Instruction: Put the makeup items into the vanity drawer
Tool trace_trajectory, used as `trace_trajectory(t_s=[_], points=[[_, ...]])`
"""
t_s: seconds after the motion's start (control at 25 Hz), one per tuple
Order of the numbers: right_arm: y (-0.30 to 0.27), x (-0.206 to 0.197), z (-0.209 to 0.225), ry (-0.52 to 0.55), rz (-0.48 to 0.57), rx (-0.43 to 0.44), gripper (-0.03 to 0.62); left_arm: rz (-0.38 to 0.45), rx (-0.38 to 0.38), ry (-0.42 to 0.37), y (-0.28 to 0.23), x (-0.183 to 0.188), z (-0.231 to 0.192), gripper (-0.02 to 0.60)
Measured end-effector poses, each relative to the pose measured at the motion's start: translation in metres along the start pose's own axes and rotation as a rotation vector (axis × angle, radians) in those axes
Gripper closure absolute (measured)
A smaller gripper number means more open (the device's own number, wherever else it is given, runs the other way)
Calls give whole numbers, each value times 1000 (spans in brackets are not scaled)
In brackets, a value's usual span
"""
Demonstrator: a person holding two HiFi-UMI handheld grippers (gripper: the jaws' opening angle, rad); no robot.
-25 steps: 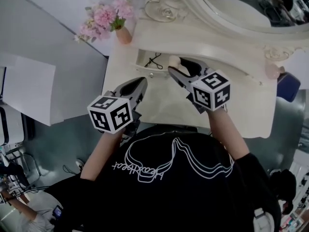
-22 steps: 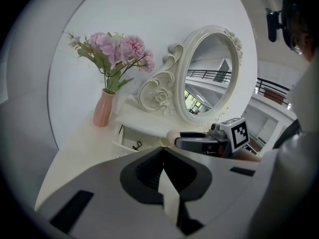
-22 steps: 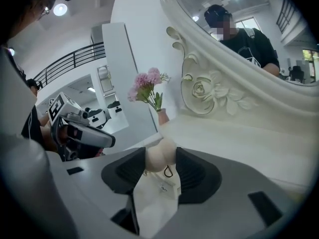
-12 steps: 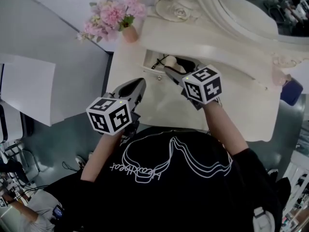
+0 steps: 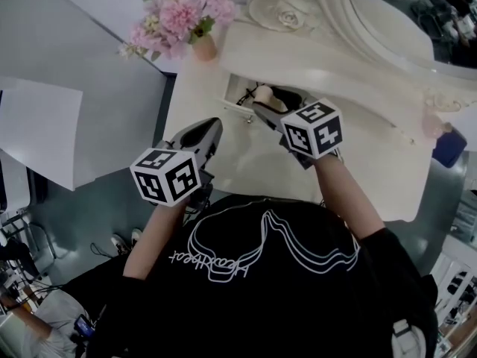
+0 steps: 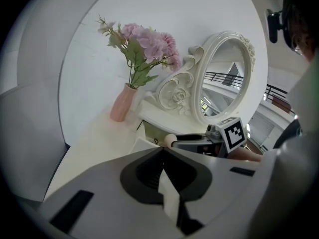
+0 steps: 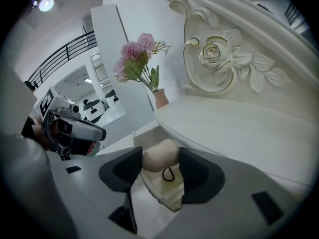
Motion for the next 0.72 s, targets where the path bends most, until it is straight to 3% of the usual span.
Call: trace_trajectory(t_s=[0.24, 0.36, 0.72], points=[[1, -1, 1, -26, 9, 19, 358, 6, 23, 16, 6, -6, 2, 575], [2, -3, -3, -38, 13, 42, 291, 8, 36, 21, 11, -10, 5, 575], [28, -9, -18, -40, 64, 114, 289, 22, 54, 45, 18, -23, 27, 575]])
Point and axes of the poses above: the fingertips, and each gripper's own axes: y backward along the fingers, z to its right, x out of its top, the point moved 6 cm from there along y, backward along the fingers, and after that the axes turned 5 degrees about -y, right-handed, at the moved point
